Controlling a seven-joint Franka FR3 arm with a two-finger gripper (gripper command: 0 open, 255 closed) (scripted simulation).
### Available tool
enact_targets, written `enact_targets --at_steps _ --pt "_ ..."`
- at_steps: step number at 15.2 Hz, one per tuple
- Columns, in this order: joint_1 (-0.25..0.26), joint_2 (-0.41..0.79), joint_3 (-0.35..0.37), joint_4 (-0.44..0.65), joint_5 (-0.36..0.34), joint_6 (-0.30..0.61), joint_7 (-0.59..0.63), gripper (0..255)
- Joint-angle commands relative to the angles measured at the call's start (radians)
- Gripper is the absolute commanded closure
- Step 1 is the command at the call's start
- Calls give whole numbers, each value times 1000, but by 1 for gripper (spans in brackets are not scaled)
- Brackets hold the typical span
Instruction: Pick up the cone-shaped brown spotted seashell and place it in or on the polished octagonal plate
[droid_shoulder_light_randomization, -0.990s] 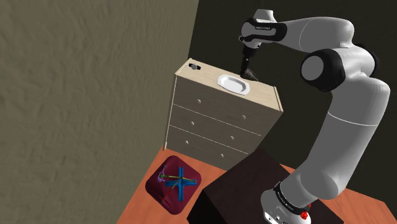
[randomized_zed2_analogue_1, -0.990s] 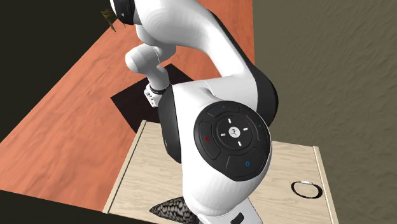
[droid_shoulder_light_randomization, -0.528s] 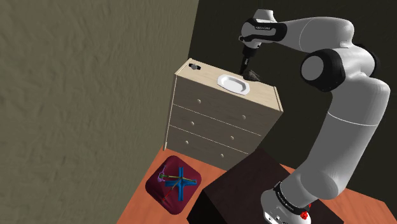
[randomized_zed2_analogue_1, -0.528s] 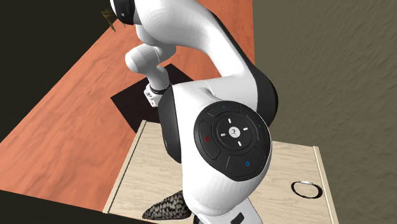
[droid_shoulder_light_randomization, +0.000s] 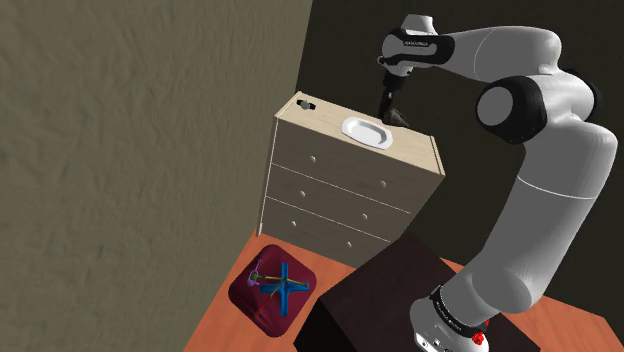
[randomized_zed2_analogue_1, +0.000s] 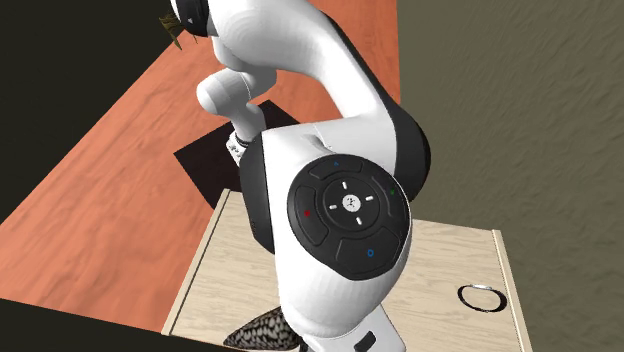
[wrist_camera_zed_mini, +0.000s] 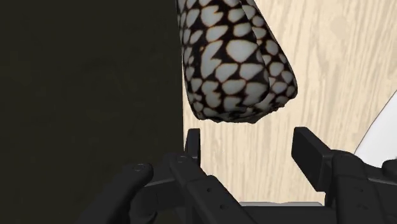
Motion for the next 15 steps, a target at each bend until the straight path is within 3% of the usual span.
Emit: enact_targets --at_steps 1,5,15 --pt "-26 -43 -4 -36 22 15 -70 0" --pt "-100 -125 -21 -101 101 29 -267 0" --pt "-105 -104 -14 -174 119 121 -285 0"
